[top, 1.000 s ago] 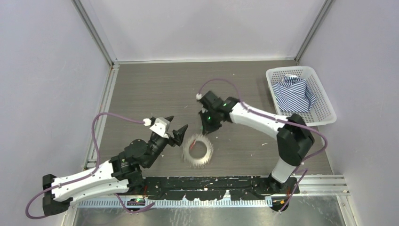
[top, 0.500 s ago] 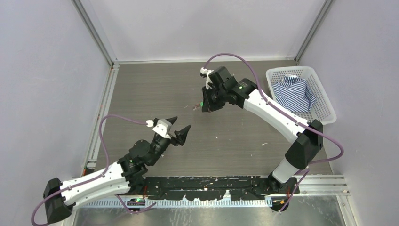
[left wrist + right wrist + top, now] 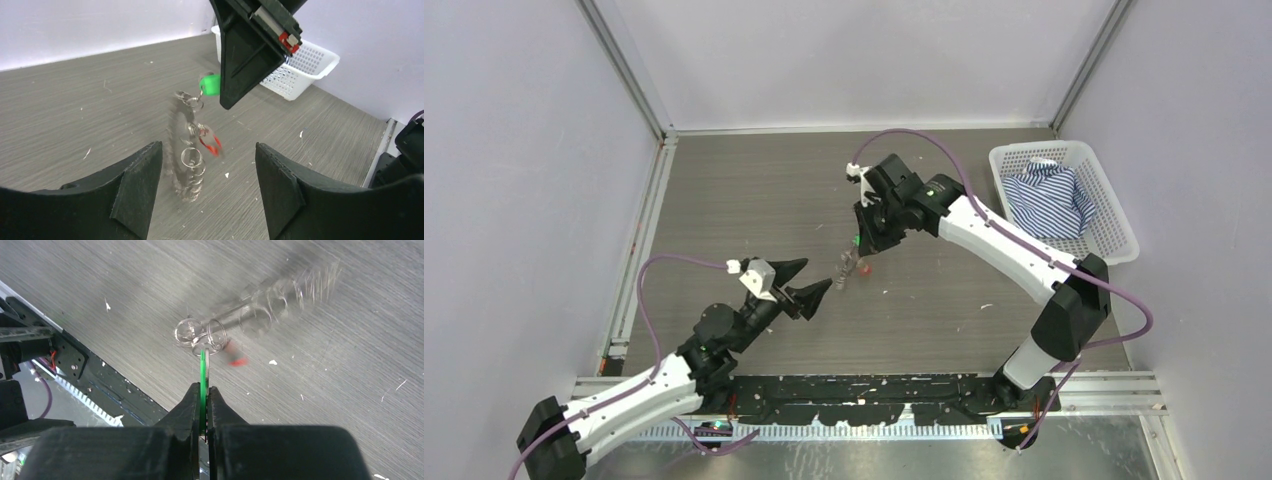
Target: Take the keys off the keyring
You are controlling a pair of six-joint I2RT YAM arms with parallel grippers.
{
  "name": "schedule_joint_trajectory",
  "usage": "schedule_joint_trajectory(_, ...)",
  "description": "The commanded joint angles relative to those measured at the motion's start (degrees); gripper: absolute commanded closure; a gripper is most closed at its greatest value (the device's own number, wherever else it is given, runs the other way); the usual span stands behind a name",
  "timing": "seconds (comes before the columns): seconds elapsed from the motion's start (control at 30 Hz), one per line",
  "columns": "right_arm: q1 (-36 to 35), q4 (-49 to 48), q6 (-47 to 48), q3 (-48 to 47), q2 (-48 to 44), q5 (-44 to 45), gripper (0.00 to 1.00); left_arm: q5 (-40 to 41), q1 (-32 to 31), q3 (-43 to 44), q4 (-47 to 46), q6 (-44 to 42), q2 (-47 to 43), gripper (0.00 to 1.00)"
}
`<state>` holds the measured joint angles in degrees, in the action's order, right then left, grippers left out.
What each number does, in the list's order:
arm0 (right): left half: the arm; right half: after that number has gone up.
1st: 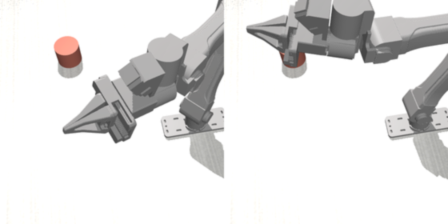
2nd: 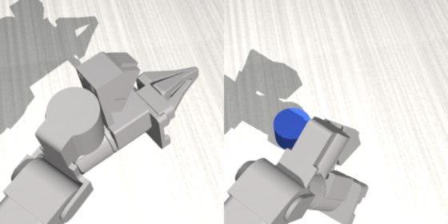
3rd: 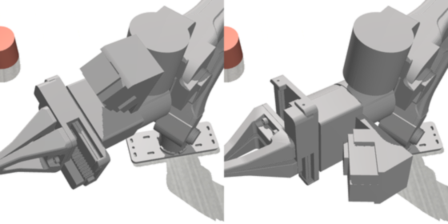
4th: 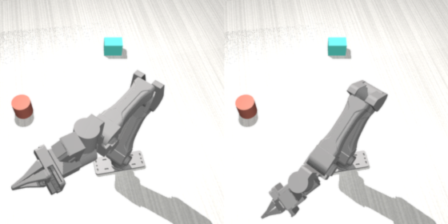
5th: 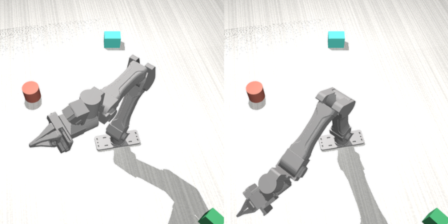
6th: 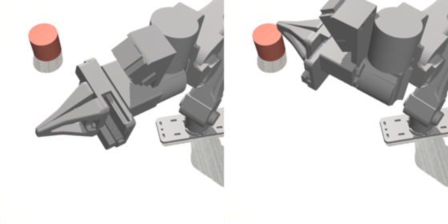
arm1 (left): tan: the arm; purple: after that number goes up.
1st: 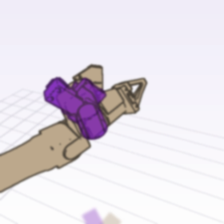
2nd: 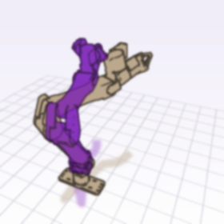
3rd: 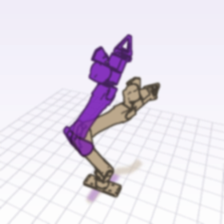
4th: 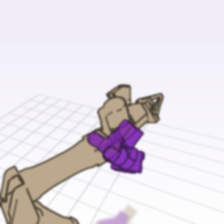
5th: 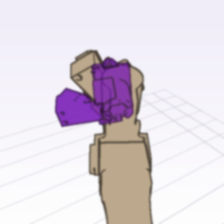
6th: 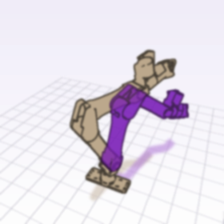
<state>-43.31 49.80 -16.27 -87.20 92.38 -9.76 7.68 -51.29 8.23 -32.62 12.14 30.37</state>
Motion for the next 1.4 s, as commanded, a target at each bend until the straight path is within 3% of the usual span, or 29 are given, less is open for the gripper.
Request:
schedule_joint_trajectory(0.0,-2.00,-0.02,2.43,-0.72,-2.66,-1.19,0.99,-1.06,0.22,-0.82,-11.02,-0.87,2.78,0.31)
schedule_joint_trajectory(0.23,-2.46,0.32,4.98,2.19,-4.38,-0.59,0.99,-0.04,0.29,0.16,-27.29,-8.58,22.32,0.35)
schedule_joint_trajectory(0.4,-2.48,-0.27,5.41,3.18,-4.61,-1.49,0.99,-0.41,1.46,-2.52,-48.83,-6.30,37.53,0.36)
schedule_joint_trajectory(0.57,-2.48,-0.11,6.29,4.20,-4.82,-2.74,0.99,-4.05,1.63,-3.50,-48.44,-5.90,36.36,0.40)
schedule_joint_trajectory(0.73,-2.61,-0.62,6.77,4.70,-5.81,-4.37,0.99,-11.61,1.63,-1.96,-32.10,-9.03,25.52,0.40)
schedule_joint_trajectory(1.0,-3.94,-0.51,7.75,3.63,-5.27,-5.60,0.99,-3.85,1.63,1.21,-19.95,-7.00,16.90,0.36)
schedule_joint_trajectory(1.07,-4.11,-0.68,7.71,3.74,-5.41,-6.23,0.99,-3.13,1.63,0.51,-22.76,-9.08,19.06,0.32)
schedule_joint_trajectory(1.17,-4.28,-0.73,7.74,4.05,-5.33,-7.14,0.99,-4.58,1.63,-1.26,-34.03,-13.34,24.96,0.30)
schedule_joint_trajectory(1.37,-4.51,0.01,8.53,4.48,-6.01,-5.64,0.99,-11.49,2.06,-1.98,-40.72,-17.90,31.88,0.30)
